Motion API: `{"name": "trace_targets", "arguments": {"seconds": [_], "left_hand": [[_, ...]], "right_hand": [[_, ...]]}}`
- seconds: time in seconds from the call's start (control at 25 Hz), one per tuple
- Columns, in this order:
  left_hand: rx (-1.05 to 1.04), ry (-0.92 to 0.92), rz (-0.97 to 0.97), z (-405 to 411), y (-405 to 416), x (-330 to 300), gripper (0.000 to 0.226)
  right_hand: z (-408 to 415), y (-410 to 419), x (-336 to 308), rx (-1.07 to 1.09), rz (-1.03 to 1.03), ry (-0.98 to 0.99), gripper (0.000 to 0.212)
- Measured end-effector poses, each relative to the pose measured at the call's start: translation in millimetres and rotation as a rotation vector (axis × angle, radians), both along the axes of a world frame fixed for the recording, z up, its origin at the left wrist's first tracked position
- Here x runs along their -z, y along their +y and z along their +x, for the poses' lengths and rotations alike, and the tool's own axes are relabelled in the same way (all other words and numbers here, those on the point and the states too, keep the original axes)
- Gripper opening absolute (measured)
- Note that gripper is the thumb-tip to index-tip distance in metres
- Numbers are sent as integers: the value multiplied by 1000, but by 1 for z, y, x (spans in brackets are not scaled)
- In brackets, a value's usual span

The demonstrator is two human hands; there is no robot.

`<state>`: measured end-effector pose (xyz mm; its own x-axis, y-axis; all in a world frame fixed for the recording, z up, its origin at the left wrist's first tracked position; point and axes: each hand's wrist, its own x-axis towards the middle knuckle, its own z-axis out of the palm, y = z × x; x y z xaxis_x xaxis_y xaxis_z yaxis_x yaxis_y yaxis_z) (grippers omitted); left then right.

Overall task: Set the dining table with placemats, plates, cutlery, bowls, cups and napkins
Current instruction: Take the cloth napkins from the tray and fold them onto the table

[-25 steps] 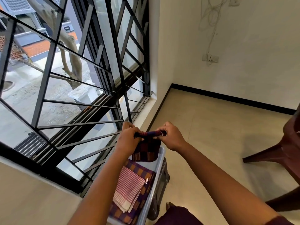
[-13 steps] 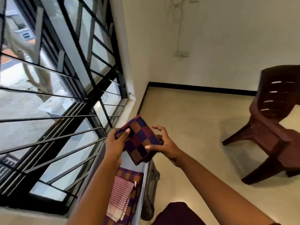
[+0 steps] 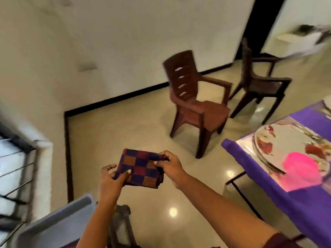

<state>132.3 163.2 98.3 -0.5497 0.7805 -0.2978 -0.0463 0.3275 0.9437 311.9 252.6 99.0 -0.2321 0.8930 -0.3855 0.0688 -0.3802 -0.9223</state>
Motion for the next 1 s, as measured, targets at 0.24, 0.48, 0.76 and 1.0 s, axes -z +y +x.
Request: {"name": "trace_targets", "arguments": {"seconds": [0.24, 0.48, 0.76, 1.0], "left_hand": [[505, -13, 39, 163, 53, 4, 56], [784, -66, 110, 323, 91, 7, 47], [915, -90, 260, 473, 107, 3, 31], [1269, -29, 246, 563, 95, 5, 34]], "right_hand": [[179, 9, 6, 436, -64, -70, 17], [346, -5, -2, 712, -19, -125, 29], [488, -54, -9, 994, 36, 32, 30], [560, -106, -9, 1291, 62, 46, 34]]}}
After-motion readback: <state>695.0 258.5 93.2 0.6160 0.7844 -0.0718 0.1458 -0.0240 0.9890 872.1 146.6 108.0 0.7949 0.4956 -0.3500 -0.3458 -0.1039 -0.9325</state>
